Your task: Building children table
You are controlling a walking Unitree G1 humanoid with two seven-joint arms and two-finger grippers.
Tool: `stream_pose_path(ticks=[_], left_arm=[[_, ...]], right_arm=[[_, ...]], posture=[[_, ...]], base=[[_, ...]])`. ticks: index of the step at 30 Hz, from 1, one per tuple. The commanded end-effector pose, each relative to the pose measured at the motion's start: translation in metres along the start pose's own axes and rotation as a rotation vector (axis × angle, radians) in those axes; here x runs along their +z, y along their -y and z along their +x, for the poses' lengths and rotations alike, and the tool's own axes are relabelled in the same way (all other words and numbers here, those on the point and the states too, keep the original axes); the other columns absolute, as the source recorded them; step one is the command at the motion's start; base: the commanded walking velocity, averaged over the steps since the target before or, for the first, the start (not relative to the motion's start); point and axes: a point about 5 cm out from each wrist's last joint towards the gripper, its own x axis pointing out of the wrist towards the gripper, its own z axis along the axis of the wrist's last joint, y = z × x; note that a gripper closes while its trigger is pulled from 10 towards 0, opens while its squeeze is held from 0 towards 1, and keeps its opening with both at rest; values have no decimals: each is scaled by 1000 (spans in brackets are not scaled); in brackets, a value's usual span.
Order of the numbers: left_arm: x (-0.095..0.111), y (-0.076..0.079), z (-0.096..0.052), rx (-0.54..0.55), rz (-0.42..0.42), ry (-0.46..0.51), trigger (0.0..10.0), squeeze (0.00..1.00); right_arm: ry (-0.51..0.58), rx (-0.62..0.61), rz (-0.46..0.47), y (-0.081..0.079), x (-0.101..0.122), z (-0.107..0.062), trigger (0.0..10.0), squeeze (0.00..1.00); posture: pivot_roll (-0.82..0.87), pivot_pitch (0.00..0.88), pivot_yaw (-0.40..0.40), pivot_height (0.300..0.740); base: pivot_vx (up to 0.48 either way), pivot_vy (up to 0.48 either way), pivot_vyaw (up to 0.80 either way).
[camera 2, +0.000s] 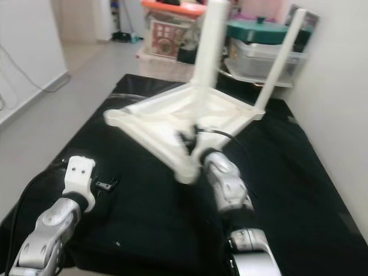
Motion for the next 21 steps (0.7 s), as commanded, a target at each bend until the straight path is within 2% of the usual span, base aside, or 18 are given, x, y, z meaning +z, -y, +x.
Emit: stream_pose_path(ticks=[1, 2, 3, 4, 5, 6, 7, 8, 9, 10, 11, 12, 15, 16, 17, 18, 19, 21], left_arm=[[-1, 4, 0, -12, 2, -4, 10000, 0], [-2, 4, 0, -14, 2, -7, 10000, 0], [-2, 4, 0, -14, 2, -7, 10000, 0], [-3, 3, 0, -15, 1, -9, 10000, 0], [-3, 4, 0, -18, 1, -10, 10000, 0], [-3, 4, 0, -18, 1, -10, 10000, 0], [-4, 5, 0, -22, 1, -10, 10000, 0], [-4, 6, 1, -25, 0, -10, 10000, 0], [-4, 6, 1, -25, 0, -10, 10000, 0], [-4, 6, 1, -26, 0, -9, 10000, 0], [-3, 6, 1, -26, 0, -7, 10000, 0], [-3, 5, 1, -21, -1, -5, 10000, 0], [-3, 5, 1, -21, -1, -5, 10000, 0], [-3, 4, 1, -18, -1, -3, 10000, 0], [-3, 4, 1, -18, -1, -3, 10000, 0], [-3, 4, 0, -15, -2, -3, 10000, 0], [-3, 4, 0, -15, -2, -1, 10000, 0], [-3, 4, 0, -15, -2, -1, 10000, 0]], right_arm=[[-82, -132, -27, 21, -15, -5, 0, 0], [-93, -222, -48, 19, -17, -27, 0, 0], [-93, -222, -48, 19, -17, -27, 0, 0], [-93, -192, -50, 12, -16, -30, 4745, 0], [-62, -126, -35, 1, -10, -31, 10000, 0], [-62, -126, -35, 1, -10, -31, 10000, 0], [-2, 5, 2, -14, 0, -28, 10000, 0], [55, 121, 49, -22, 12, -24, 10000, 537], [55, 121, 49, -22, 12, -24, 10000, 537], [101, 192, 75, -23, 24, -19, 10000, 1000], [124, 253, 91, -23, 33, -15, 10000, 1000], [139, 324, 80, -20, 46, -6, 10000, 27], [139, 324, 80, -20, 46, -6, 10000, 27], [147, 399, 49, -17, 57, 1, 10000, 0], [147, 399, 49, -17, 57, 1, 10000, 0], [173, 488, 42, -13, 72, 5, 10000, 0], [189, 627, 7, -10, 82, 5, 10000, 0], [189, 627, 7, -10, 82, 5, 10000, 0]], posture=[[78, 0, -124, 740], [66, 0, -114, 740], [66, 0, -114, 740], [61, 0, -111, 740], [61, 0, -110, 740], [61, 0, -110, 740], [58, 0, -109, 740], [61, 0, -111, 740], [61, 0, -111, 740], [66, 0, -116, 740], [68, 0, -117, 740], [71, 0, -122, 740], [71, 0, -122, 740], [72, 0, -124, 740], [72, 0, -124, 740], [73, 0, -124, 740], [77, 0, -128, 740], [77, 0, -128, 740]], base=[[0, 0, 0], [0, 0, 0], [0, 0, 0], [0, 0, 0], [0, 0, 0], [0, 0, 0], [0, 0, 0], [0, 0, 0], [0, 0, 0], [0, 0, 0], [0, 0, 0], [0, 0, 0], [0, 0, 0], [0, 0, 0], [0, 0, 0], [0, 0, 0], [0, 0, 0], [0, 0, 0]])
